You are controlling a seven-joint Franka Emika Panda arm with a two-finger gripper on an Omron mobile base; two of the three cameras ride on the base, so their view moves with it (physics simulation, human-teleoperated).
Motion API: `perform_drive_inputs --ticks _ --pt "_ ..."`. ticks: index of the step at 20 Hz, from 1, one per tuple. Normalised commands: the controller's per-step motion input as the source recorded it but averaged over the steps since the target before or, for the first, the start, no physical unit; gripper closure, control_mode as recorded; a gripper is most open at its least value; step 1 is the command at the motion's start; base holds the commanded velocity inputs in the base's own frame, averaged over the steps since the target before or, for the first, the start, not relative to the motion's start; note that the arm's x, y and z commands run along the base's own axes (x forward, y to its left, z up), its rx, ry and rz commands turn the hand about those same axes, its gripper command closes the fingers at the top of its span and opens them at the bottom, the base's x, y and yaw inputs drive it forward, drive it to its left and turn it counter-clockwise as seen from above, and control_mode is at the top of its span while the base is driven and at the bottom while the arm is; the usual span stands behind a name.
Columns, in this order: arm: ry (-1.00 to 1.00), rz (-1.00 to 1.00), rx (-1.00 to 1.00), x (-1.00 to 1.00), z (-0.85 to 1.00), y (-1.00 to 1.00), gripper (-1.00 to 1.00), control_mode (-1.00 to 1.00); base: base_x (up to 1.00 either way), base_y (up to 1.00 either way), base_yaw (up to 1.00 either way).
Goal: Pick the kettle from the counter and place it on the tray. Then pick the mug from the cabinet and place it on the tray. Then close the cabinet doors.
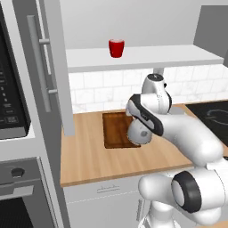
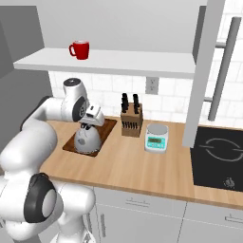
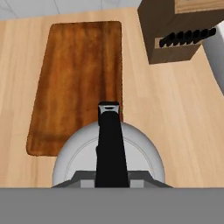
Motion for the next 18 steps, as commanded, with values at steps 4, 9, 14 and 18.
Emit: perform_drive_inputs --ticks 4,9,14,18 --pt "-0.02 -0.02 0.00 0.05 -0.04 0.08 1.00 -1.00 0.00 0.00 0.00" --pt "-0.03 -0.06 0.00 0.30 -0.12 0.27 1.00 -1.00 0.00 0.00 0.00" --pt "0.00 -0.10 0.00 0.55 -0.08 0.33 1.00 -1.00 0.00 0.00 0.00" --pt "0.00 -0.10 0.00 0.64 -0.04 0.08 1.00 -1.00 0.00 0.00 0.00"
